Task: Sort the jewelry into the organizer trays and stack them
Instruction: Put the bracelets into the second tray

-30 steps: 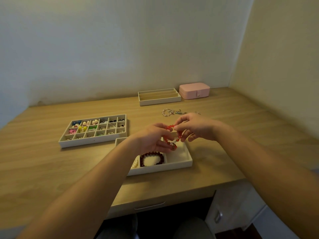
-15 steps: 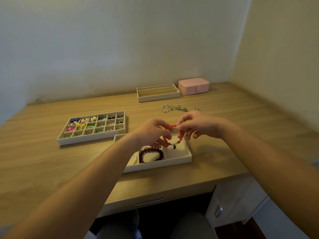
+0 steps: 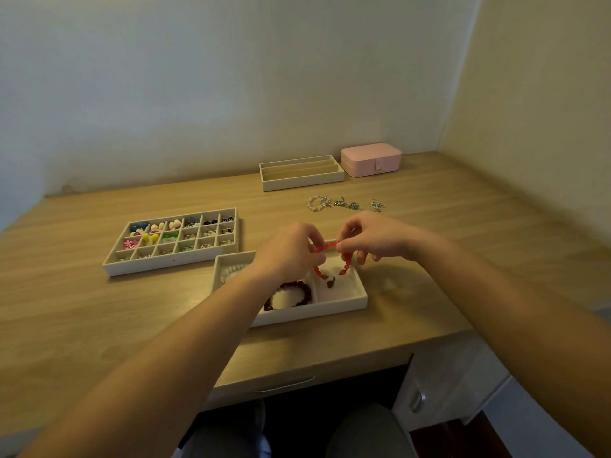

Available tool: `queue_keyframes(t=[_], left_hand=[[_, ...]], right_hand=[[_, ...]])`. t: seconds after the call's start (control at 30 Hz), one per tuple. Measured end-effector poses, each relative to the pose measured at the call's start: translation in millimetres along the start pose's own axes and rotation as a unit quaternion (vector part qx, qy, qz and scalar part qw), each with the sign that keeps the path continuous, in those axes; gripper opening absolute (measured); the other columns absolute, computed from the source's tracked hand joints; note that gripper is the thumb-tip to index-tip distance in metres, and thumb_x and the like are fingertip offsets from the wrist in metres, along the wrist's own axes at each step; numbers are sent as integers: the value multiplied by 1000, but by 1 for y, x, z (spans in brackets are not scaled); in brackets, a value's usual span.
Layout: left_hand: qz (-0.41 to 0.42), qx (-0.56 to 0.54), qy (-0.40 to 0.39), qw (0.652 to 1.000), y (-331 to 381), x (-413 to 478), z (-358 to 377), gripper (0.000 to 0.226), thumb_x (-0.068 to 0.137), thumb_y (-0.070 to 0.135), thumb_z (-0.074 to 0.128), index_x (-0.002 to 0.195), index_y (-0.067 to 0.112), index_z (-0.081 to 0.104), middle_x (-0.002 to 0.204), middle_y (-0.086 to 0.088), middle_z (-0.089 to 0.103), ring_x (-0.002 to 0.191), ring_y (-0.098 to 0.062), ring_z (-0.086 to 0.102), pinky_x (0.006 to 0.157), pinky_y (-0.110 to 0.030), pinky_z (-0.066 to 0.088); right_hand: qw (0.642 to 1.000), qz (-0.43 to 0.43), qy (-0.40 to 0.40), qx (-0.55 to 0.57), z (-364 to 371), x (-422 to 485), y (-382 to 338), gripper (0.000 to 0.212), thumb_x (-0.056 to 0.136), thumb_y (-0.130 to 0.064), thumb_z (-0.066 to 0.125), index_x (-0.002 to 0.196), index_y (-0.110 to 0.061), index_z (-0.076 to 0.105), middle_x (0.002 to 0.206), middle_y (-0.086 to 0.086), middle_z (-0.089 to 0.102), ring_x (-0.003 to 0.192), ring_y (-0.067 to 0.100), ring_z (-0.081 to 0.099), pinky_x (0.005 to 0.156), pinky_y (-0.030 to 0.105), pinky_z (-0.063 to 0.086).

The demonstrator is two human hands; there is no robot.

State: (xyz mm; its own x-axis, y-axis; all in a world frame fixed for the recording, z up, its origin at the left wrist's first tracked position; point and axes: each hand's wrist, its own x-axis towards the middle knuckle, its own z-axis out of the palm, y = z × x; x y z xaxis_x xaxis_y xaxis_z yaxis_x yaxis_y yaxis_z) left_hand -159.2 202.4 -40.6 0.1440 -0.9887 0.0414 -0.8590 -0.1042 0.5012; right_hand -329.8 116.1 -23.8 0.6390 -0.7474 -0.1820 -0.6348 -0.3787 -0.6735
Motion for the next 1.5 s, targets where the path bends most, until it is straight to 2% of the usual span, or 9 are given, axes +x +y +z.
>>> queue_keyframes(t=[0.2, 0.47, 0.6, 0.8, 1.03, 1.13, 1.27, 1.37, 1.5], left_hand=[[16, 29, 71, 997, -2, 2, 1, 15, 95, 32, 66, 109, 27, 70, 90, 7, 68, 78, -9, 63, 76, -39, 60], [5, -37, 15, 999, -3, 5, -8, 5, 90, 34, 72, 92, 30, 73, 81, 9, 71, 79, -10, 65, 78, -39, 59], [14, -7, -16, 1000, -3, 6, -3, 2, 89, 32, 72, 90, 33, 74, 83, 10, 72, 78, -9, 66, 78, -40, 60], [31, 61, 14, 998, -4, 8, 3, 9, 89, 31, 72, 98, 31, 76, 86, 11, 71, 79, -10, 65, 76, -40, 61], [41, 101, 51, 993, -5, 11, 8, 12, 91, 34, 72, 100, 28, 74, 87, 10, 68, 80, -12, 62, 70, -34, 57], [44, 119, 75, 989, -5, 13, 9, 17, 89, 40, 72, 101, 29, 68, 89, 9, 64, 84, -15, 60, 66, -32, 51], [62, 163, 94, 980, -3, 13, 12, 20, 88, 39, 72, 100, 26, 61, 93, 6, 64, 90, -19, 59, 75, -38, 53], [68, 159, 91, 981, -5, 11, 12, 18, 89, 36, 71, 101, 28, 61, 96, 7, 63, 92, -18, 59, 78, -40, 55], [61, 137, 78, 986, -9, 8, 7, 10, 92, 30, 66, 101, 31, 70, 98, 7, 67, 96, -18, 60, 79, -42, 56]], right_hand=[[999, -27, 39, 2, 6, 6, 0, 9, 95, -24, 69, 99, -16, 67, 88, 2, 74, 63, 6, 62, 49, 16, 44], [998, -7, -17, 56, -4, 5, 1, 10, 94, -21, 70, 100, -13, 71, 75, 0, 72, 56, 8, 54, 53, 22, 44], [999, -3, -35, 17, -3, 4, 2, 9, 95, -21, 70, 99, -13, 71, 84, 5, 72, 57, 8, 54, 51, 21, 45], [999, -31, 3, -31, 5, 5, -1, 2, 94, -19, 69, 94, -18, 68, 87, 1, 70, 63, 5, 60, 50, 14, 46], [995, -61, 53, -53, 12, 9, 1, 6, 88, -15, 73, 89, -21, 70, 90, -5, 69, 85, 8, 65, 72, 24, 52], [994, -58, 67, -67, 14, 12, 2, 9, 87, -14, 74, 86, -22, 70, 85, -8, 66, 80, 5, 61, 68, 22, 47], [991, -44, 78, -103, 18, 17, 5, 7, 88, -19, 74, 86, -26, 73, 87, -9, 66, 82, 4, 60, 66, 21, 45], [987, -42, 92, -125, 20, 16, 6, 5, 88, -22, 76, 94, -24, 76, 90, -10, 67, 86, 4, 61, 72, 24, 52], [984, -54, 105, -130, 20, 12, 7, 2, 90, -26, 74, 92, -27, 73, 90, -12, 63, 86, 4, 58, 67, 21, 45]])
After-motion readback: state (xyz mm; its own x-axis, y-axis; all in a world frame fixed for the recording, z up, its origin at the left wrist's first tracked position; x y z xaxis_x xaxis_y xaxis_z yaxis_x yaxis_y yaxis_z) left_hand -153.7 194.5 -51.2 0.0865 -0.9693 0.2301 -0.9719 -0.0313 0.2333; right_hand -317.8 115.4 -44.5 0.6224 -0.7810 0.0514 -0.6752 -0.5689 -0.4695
